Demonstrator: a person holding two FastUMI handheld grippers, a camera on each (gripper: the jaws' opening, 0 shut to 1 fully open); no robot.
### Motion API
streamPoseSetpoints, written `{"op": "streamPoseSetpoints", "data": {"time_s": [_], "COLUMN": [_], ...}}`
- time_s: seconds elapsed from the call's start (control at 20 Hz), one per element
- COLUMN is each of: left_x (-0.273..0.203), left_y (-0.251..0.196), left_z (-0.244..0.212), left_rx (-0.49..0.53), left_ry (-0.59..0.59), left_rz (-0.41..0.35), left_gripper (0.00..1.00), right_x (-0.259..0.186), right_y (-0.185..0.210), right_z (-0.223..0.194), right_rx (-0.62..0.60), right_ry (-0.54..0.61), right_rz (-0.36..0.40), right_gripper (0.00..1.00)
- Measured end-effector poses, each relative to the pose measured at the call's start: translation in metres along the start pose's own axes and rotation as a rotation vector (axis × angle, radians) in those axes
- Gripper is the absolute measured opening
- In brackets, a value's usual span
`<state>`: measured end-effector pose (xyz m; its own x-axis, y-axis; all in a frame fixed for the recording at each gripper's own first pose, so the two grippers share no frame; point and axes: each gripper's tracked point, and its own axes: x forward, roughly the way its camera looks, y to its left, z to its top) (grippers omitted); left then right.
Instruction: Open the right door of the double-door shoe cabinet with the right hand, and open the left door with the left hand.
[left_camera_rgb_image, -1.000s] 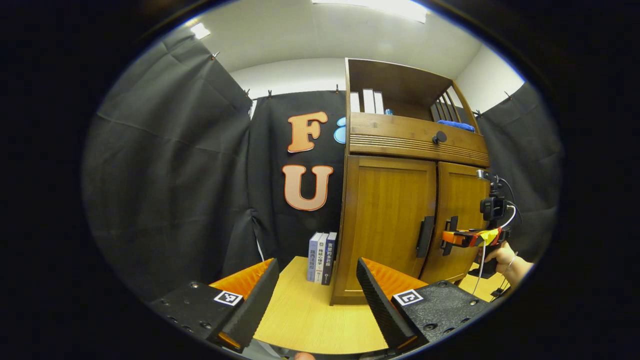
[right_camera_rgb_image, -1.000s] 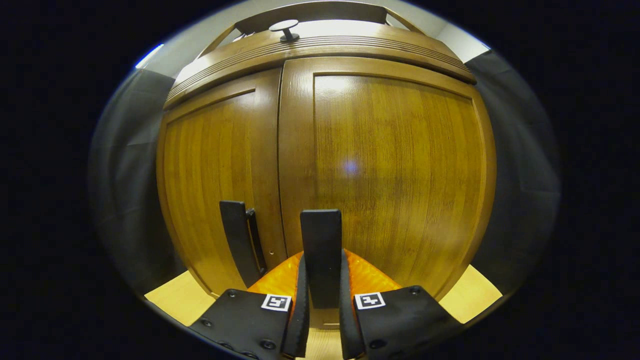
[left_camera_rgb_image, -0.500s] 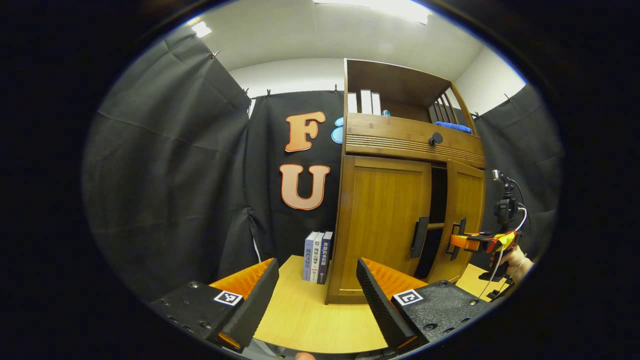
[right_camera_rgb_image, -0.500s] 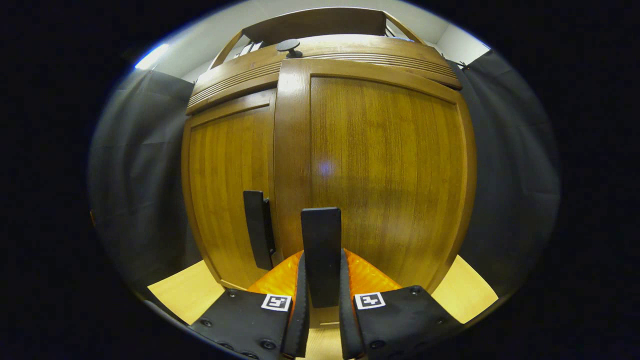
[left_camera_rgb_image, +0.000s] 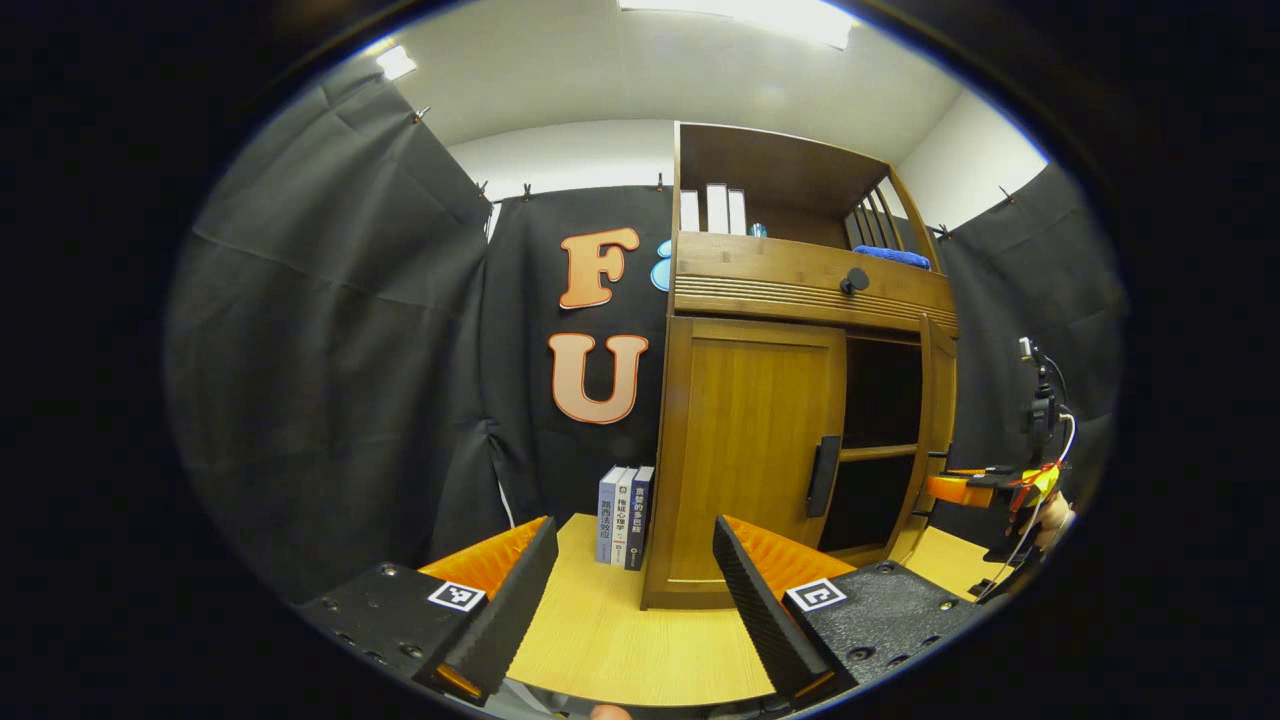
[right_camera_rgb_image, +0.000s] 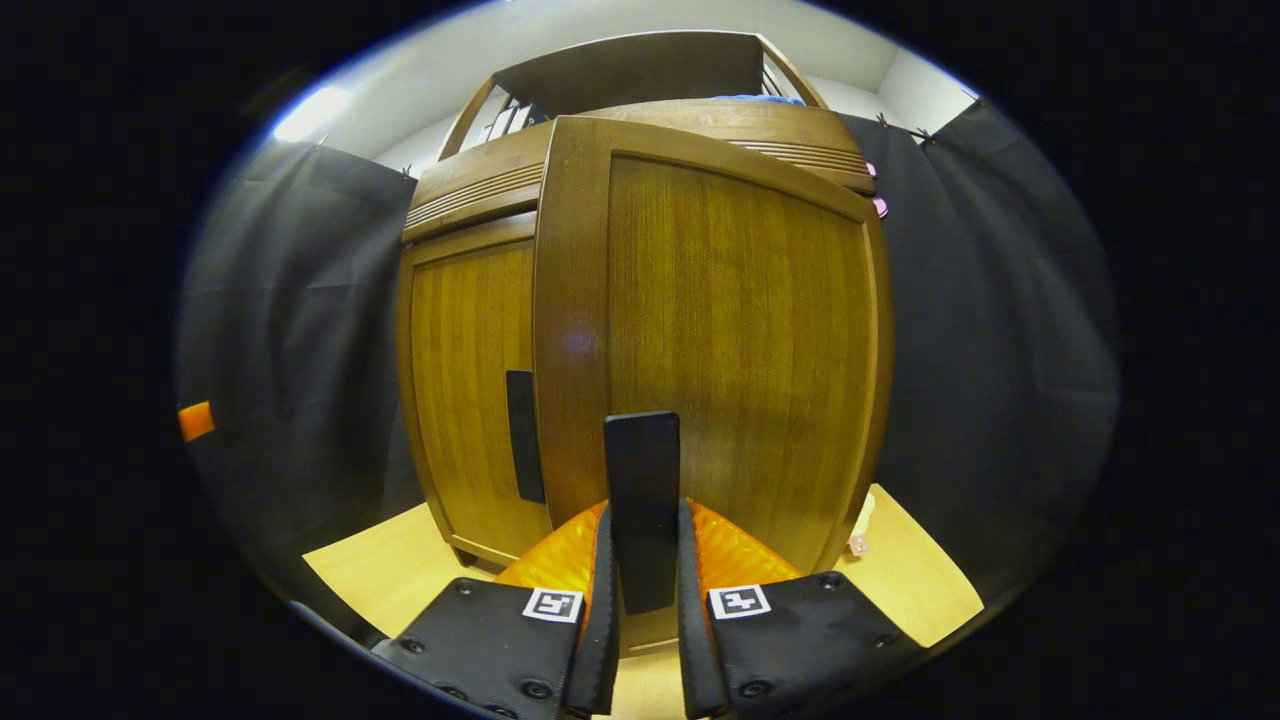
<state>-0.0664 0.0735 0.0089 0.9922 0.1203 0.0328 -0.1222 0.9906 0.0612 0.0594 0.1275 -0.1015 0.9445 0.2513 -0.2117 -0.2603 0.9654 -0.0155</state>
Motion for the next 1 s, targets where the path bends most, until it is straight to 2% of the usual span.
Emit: {"op": "streamPoseSetpoints", "data": {"time_s": [0.05,0.2,0.35,0.4,0.45,0.55,0.6,0.7,0.75,0.8,0.85,0.95,1.0], "left_x": [-0.001,-0.004,-0.006,-0.007,-0.007,-0.007,-0.006,-0.004,-0.004,-0.004,-0.003,-0.002,-0.002], "left_y": [0.000,-0.001,-0.005,-0.007,-0.009,-0.011,-0.012,-0.016,-0.018,-0.021,-0.023,-0.026,-0.029], "left_z": [0.000,0.003,0.006,0.006,0.006,0.005,0.005,0.004,0.004,0.003,0.003,0.003,0.003], "left_rx": [0.000,0.003,0.004,0.005,0.006,0.002,-0.002,-0.009,-0.012,-0.016,-0.018,-0.019,-0.018], "left_ry": [-0.001,-0.006,-0.013,-0.014,-0.014,-0.010,-0.007,-0.002,-0.001,0.000,0.001,0.003,0.003], "left_rz": [-0.001,-0.003,-0.010,-0.014,-0.017,-0.023,-0.027,-0.035,-0.041,-0.046,-0.051,-0.058,-0.060], "left_gripper": [0.92,0.92,0.92,0.94,0.92,0.94,0.97,0.94,0.92,0.92,0.92,0.92,0.92], "right_x": [-0.004,-0.021,-0.035,-0.040,-0.046,-0.054,-0.058,-0.065,-0.071,-0.073,-0.076,-0.083,-0.087], "right_y": [-0.003,-0.012,-0.021,-0.026,-0.031,-0.041,-0.045,-0.052,-0.056,-0.060,-0.065,-0.074,-0.078], "right_z": [0.000,-0.001,0.000,0.000,0.000,-0.002,-0.004,-0.008,-0.005,-0.006,-0.006,-0.007,-0.007], "right_rx": [-0.004,-0.005,-0.004,-0.010,-0.020,-0.028,-0.025,-0.009,-0.001,0.001,-0.003,-0.014,-0.017], "right_ry": [0.001,0.007,0.016,0.013,0.010,0.008,0.010,0.012,0.013,0.011,0.011,0.009,0.008], "right_rz": [0.000,0.002,-0.003,-0.008,-0.017,-0.030,-0.035,-0.043,-0.044,-0.050,-0.060,-0.083,-0.094], "right_gripper": [0.33,0.37,0.37,0.37,0.37,0.37,0.35,0.32,0.21,0.25,0.21,0.29,0.20]}}
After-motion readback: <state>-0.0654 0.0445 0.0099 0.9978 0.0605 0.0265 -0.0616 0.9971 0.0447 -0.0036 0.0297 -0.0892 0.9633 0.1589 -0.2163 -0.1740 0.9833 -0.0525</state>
